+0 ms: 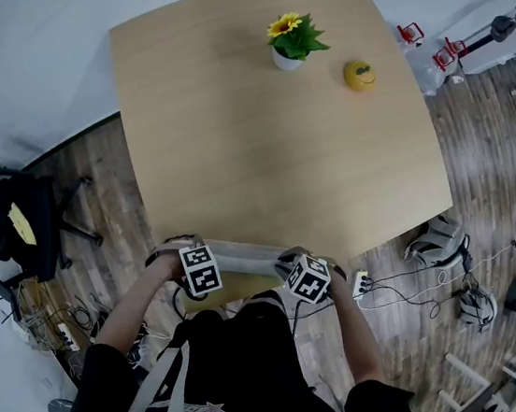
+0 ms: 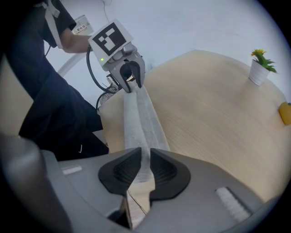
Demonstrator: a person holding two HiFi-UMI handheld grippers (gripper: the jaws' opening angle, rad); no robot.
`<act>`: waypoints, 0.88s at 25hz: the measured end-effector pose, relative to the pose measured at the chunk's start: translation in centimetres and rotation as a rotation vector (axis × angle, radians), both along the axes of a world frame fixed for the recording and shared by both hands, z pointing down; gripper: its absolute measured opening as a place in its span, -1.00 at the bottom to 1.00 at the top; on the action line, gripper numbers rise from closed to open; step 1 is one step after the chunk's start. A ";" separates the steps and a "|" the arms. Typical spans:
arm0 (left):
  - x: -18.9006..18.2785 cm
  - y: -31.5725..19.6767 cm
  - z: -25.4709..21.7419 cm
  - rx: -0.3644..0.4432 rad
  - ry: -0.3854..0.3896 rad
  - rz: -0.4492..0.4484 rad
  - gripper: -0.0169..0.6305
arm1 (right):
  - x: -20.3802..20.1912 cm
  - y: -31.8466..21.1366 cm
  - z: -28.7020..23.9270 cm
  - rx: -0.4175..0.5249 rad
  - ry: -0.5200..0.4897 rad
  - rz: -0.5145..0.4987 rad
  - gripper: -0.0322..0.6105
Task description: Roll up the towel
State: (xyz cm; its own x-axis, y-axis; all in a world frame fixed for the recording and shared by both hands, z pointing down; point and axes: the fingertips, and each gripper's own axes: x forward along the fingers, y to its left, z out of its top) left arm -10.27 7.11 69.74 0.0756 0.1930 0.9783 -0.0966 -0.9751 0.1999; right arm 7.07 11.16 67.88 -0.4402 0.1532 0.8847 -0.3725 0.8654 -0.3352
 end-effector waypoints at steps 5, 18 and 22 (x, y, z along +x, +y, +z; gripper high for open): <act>-0.2 -0.6 -0.8 0.083 0.026 -0.019 -0.43 | 0.6 -0.6 -0.9 0.108 0.016 0.033 -0.62; -1.3 -0.4 -4.8 0.270 0.100 -0.057 -0.43 | 0.1 1.3 -4.4 0.276 0.036 0.103 -0.54; -1.4 1.2 -5.5 0.289 0.131 -0.058 -0.43 | -0.8 3.0 -4.5 0.289 0.037 0.106 -0.53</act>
